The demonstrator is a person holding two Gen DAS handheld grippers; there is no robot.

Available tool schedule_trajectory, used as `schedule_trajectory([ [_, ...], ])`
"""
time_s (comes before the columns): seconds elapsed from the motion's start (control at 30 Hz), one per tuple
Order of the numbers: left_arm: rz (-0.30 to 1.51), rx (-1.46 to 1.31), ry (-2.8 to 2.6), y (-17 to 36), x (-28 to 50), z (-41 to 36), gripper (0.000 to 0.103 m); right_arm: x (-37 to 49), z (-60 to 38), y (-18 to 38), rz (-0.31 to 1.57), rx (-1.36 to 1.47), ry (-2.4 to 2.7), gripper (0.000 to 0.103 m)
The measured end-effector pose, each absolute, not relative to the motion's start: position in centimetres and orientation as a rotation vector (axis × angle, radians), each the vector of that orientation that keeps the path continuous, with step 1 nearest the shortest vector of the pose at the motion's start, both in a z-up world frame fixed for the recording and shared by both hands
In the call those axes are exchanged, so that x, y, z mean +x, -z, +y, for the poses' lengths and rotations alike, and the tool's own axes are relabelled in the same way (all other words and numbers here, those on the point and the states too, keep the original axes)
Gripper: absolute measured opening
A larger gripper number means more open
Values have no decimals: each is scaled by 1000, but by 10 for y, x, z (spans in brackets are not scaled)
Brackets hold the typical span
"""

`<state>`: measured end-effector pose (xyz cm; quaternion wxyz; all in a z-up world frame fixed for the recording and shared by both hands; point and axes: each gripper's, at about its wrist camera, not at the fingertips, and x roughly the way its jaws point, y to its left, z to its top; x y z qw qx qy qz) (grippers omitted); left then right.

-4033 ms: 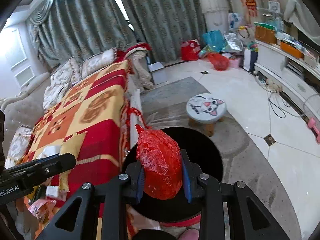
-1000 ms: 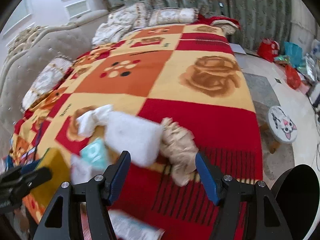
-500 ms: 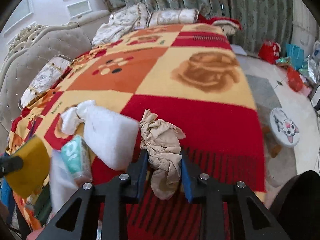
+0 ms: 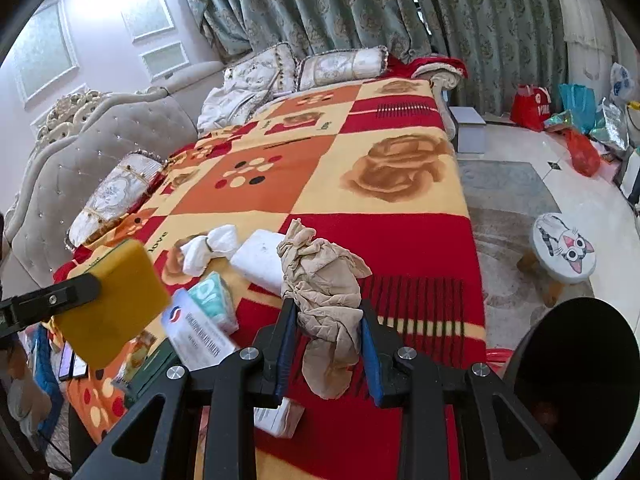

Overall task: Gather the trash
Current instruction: 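Grasp the green-yellow scouring sponge with the left tool while the right grasps the beige stocking, then carry the sponge and stocking in both tools over the black bin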

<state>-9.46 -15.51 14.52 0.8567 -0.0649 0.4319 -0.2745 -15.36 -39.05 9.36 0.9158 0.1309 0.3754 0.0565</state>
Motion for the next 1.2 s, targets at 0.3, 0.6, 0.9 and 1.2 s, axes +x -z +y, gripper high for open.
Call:
schedule_trajectory([
  [0.3,897,-87,637,-152,-110,-197,25,-180,-405,-103,753,268,-79,29],
  [0.6,888,-47,700,-159,-121,-240,25,-207,-436,-109,732,294,-15,29],
  [0.9,893,-1,754,-158,-129,-283,25,-229,-465,-111,725,319,46,29],
  [1.2,911,32,805,-153,-135,-326,25,-248,-498,-105,724,356,116,29],
])
